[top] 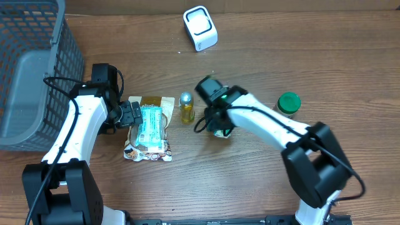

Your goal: Scan the item barcode

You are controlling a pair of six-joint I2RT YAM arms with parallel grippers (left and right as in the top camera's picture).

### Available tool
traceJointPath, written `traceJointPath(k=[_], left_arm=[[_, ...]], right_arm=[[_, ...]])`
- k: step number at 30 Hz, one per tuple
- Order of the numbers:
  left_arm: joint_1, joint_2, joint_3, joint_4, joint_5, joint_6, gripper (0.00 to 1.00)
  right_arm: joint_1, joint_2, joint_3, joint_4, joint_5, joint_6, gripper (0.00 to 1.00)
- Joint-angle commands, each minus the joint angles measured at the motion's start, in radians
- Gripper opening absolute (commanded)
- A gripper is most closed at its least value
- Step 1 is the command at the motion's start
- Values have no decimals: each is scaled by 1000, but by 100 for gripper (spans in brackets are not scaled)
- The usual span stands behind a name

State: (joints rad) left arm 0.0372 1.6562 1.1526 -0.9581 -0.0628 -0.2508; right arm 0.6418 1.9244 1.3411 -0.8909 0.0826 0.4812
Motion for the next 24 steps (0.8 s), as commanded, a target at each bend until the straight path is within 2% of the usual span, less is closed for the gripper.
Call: traceJointPath(k=[1,4,7,14,19,24], left_arm=[[-3,4,15,-2,8,11,99],[-3,4,15,-2,8,11,100],[-3,4,15,-2,8,11,100],[-3,4,15,-2,8,11,99],[-3,4,15,-2,8,11,99],[-3,4,15,-2,8,11,100]], right_arm=[[-85,-85,31,4,-291,-71,4],[-161,-85,26,21,-539,-152,4],[-220,-84,-1,56,-704,-177,4],[-286,-84,-98,193,-846,-203,4],[-321,-84,-224,410,-961,-190,4],[-343,-84,-329,573,-956,-163,4]])
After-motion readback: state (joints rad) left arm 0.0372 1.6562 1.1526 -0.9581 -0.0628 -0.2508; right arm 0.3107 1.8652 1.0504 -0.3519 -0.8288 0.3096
